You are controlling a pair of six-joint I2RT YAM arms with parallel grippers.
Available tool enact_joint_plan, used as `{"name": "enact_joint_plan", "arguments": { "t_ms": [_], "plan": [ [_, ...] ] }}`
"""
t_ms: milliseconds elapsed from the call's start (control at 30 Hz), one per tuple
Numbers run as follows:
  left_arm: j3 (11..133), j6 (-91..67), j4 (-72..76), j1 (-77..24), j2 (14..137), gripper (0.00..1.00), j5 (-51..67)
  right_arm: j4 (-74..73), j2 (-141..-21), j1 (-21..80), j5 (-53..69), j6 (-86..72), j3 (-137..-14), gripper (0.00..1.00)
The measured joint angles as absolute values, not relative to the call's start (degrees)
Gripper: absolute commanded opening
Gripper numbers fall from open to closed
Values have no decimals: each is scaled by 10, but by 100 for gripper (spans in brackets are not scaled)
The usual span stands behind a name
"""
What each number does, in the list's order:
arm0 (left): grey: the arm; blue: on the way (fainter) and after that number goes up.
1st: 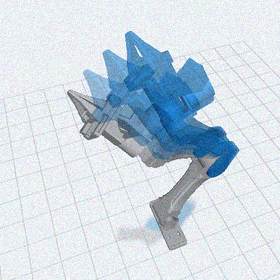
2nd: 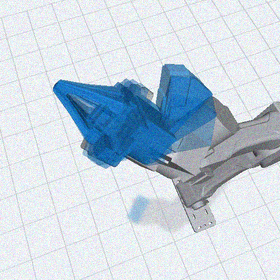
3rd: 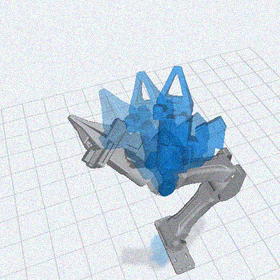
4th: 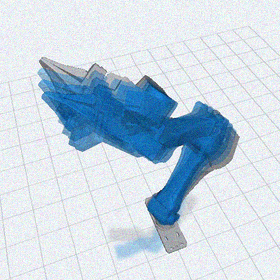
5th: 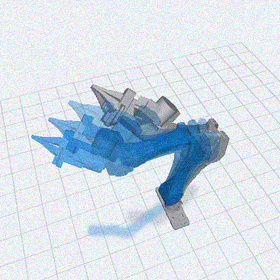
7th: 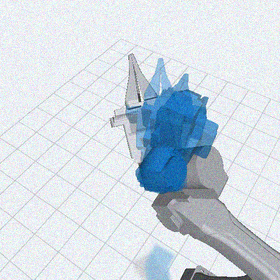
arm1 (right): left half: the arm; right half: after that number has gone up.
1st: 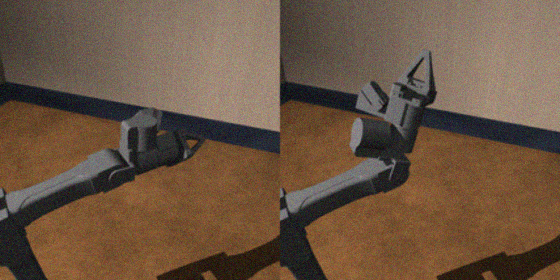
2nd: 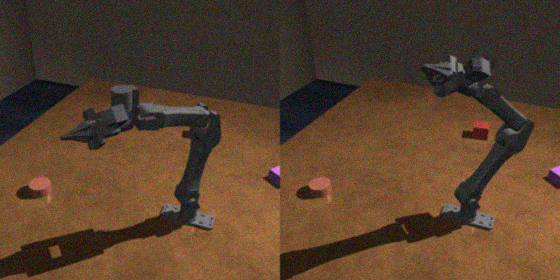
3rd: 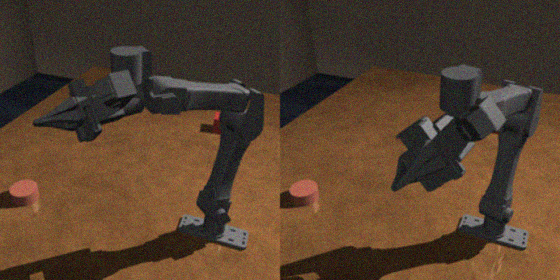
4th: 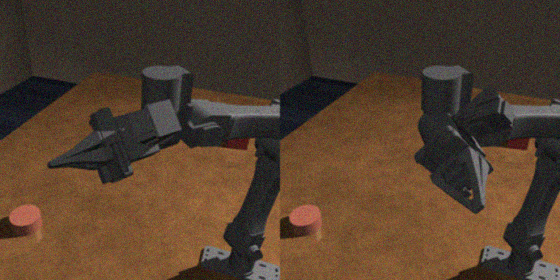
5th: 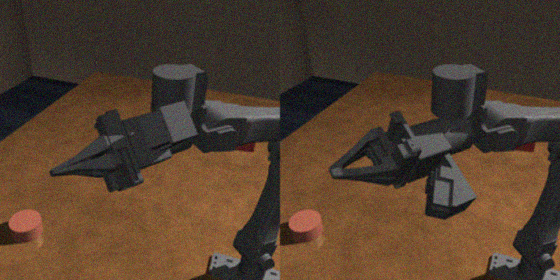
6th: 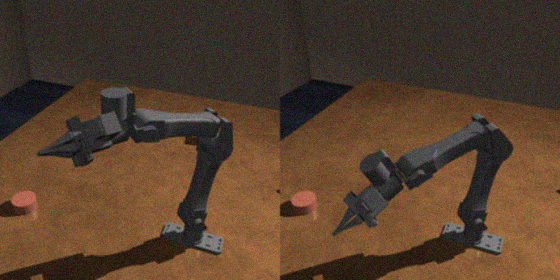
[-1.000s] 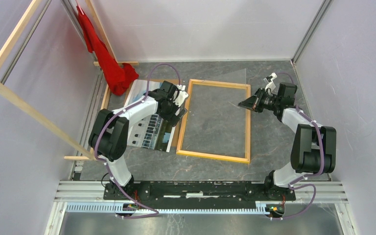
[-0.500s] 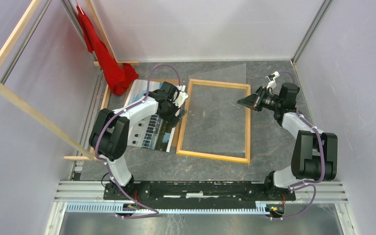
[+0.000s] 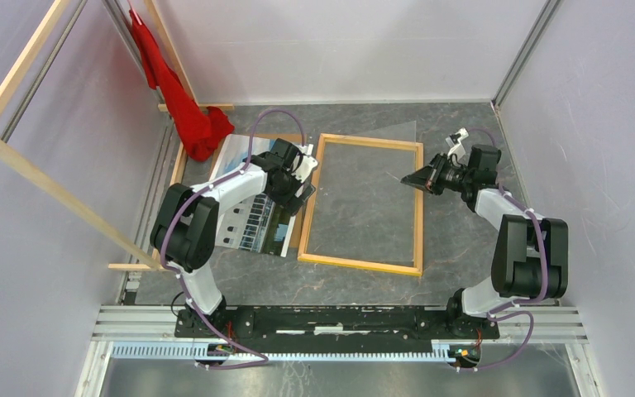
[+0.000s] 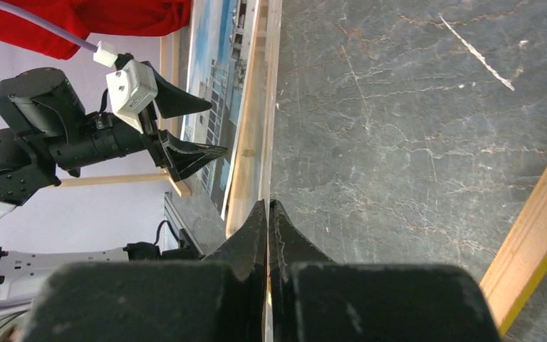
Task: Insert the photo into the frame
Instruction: Place the photo frame item in the photo frame.
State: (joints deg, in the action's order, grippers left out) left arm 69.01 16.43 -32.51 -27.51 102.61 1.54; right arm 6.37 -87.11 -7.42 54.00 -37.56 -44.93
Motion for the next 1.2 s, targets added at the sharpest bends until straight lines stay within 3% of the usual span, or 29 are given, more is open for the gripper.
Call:
{"name": "enact_joint_plan", "arguments": {
  "t_ms": [500, 1200],
  "plan": [
    [690, 164, -326, -278, 1026, 95, 16, 38, -872, -90, 511, -359, -449, 0],
    [687, 164, -325, -289, 1026, 94, 16, 162, -872, -91, 532, -423, -422, 0]
  ]
}}
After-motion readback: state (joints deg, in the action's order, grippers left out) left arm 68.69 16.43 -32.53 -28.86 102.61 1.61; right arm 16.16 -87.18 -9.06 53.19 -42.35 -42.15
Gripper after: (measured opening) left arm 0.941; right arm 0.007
